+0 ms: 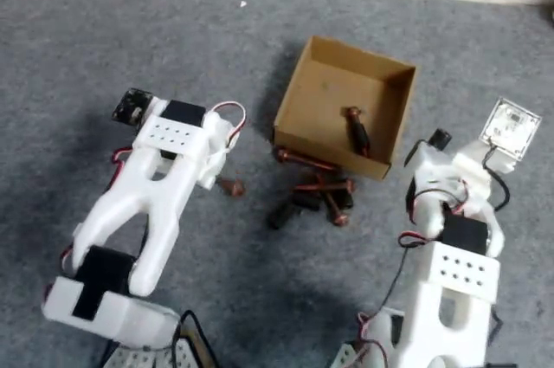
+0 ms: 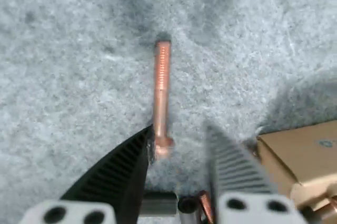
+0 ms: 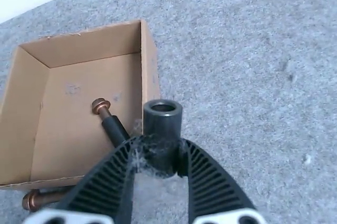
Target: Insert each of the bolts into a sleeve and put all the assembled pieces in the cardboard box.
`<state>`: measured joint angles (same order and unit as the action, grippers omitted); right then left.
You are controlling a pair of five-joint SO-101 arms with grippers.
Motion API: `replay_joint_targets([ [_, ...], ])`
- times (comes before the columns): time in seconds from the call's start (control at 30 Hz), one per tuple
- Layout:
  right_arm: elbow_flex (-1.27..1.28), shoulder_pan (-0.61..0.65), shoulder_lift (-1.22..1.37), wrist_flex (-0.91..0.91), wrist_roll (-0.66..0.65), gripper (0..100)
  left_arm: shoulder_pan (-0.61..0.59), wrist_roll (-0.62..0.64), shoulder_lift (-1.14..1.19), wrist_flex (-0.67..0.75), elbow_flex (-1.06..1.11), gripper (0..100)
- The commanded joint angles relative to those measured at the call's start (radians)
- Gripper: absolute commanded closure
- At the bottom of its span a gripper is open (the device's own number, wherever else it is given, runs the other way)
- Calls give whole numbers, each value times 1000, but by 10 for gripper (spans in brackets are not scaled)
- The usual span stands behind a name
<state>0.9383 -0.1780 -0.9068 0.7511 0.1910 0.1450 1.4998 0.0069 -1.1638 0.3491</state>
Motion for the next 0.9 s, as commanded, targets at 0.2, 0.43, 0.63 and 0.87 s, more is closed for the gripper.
replay_joint_targets([
  [0.2, -7, 8, -25, -33, 3, 991, -8, -17, -51, -60, -12, 704],
  [0.43, -7, 13, -25, -35, -18, 991, -16, -368, -65, -206, -93, 704],
  [0.63, -7, 13, -25, -35, -20, 991, -16, -635, -56, -318, -160, 705],
  [0.87, -5, 15, -24, -35, -20, 991, -13, -1088, -56, -327, -163, 706],
])
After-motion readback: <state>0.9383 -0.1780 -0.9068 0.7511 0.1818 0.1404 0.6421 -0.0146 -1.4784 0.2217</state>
